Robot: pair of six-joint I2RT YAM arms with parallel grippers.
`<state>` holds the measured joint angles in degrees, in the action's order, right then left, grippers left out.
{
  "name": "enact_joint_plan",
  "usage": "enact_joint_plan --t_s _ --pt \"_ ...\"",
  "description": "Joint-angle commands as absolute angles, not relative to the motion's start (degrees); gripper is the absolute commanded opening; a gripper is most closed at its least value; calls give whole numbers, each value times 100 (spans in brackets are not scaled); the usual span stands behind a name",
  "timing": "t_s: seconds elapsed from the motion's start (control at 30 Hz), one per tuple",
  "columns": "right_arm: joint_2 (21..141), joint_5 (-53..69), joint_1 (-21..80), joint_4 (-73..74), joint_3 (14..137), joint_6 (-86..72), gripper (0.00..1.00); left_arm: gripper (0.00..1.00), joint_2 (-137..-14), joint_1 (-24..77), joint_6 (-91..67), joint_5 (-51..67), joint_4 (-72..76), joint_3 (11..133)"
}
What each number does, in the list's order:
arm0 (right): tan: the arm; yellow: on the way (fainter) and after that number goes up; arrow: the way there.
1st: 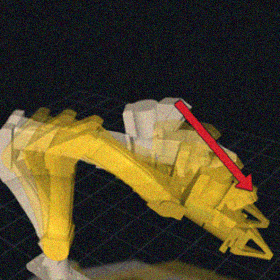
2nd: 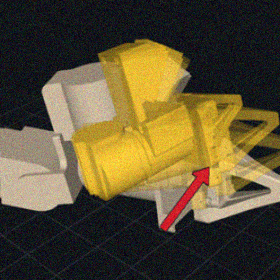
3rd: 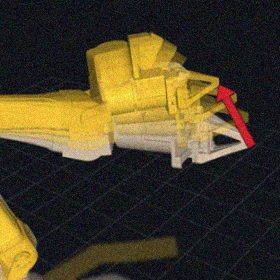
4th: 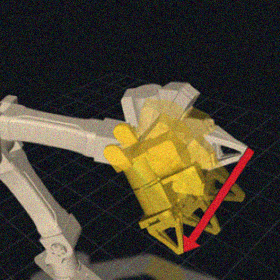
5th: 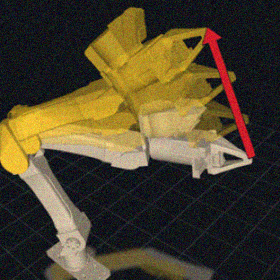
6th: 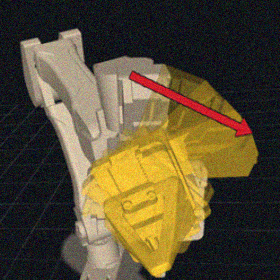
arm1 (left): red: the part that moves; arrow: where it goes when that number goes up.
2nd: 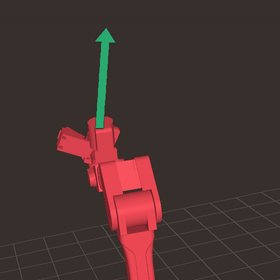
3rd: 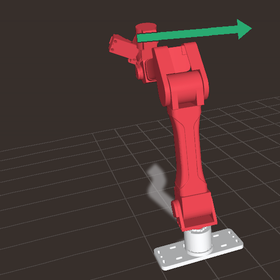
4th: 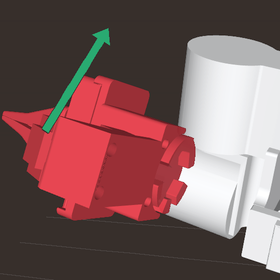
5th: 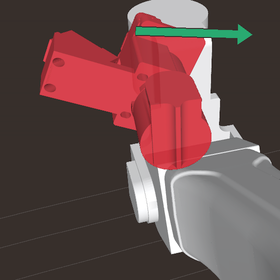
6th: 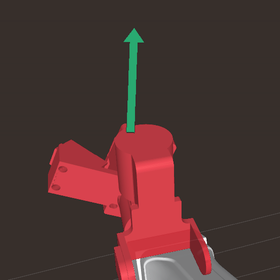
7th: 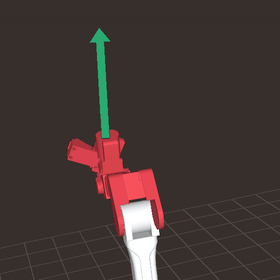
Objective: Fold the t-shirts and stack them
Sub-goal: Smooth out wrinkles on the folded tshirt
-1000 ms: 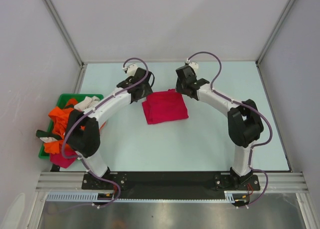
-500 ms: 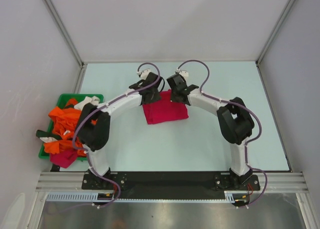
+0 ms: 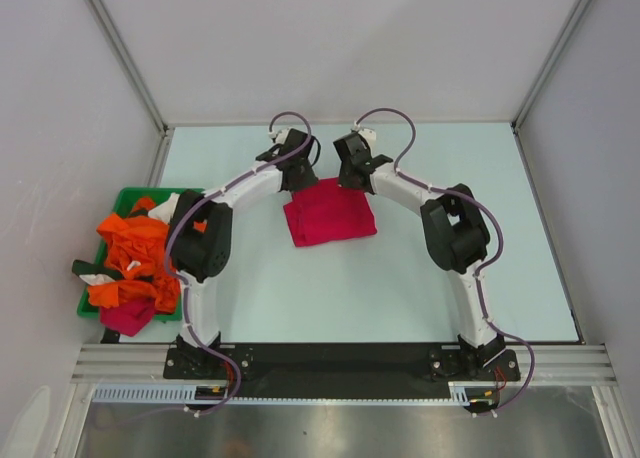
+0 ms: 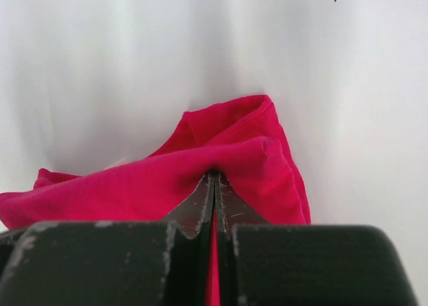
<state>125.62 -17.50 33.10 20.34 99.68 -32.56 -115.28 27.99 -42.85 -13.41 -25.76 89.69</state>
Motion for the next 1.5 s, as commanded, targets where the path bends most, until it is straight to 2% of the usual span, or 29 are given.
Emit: enact_joint_plan --t_s 0.0,0.13,0.33,0.53,0.63,0.67,0.73,0.77,0.87,1.03,1.3,1.47 --pt "12691 -1653 3226 2020 10282 -3296 3 36 -11829 2716 -4104 -1064 -2540 9429" --pt "13113 -1556 3129 2250 10494 -3331 3 36 -12155 2707 -4104 -914 -2751 9589" --pt "13324 -1354 2918 2426 10073 -3603 3 36 -12577 2698 -4166 -835 -3102 9642" --pt "12763 -1432 2927 2022 9466 -3437 5 39 -12007 2690 -4175 -931 -2699 9027" --pt "12359 -1503 2979 1969 9527 -3296 12 45 -11462 2716 -3948 -888 -2348 8825" --pt "12253 -1529 2988 2021 9580 -3278 21 48 -11313 2716 -3911 -905 -2294 8755" --pt "11920 -1669 3076 2118 9737 -3156 32 54 -10814 2768 -3806 -1019 -2180 8675" --pt "11805 -1740 3094 2196 9764 -3120 42 55 -10654 2786 -3780 -1037 -2180 8623" --pt "11253 -1758 3138 2293 9581 -3041 52 59 -10170 2812 -3744 -976 -2258 8500" --pt "10338 -1731 3076 2198 8642 -3181 53 58 -9695 2918 -3832 -730 -2320 8139" --pt "9274 -1784 3260 2092 7112 -3436 51 54 -10098 3463 -4051 -721 -2373 7920" --pt "9062 -1846 3384 2030 6671 -3524 49 52 -10318 3472 -4245 -545 -2197 7437"
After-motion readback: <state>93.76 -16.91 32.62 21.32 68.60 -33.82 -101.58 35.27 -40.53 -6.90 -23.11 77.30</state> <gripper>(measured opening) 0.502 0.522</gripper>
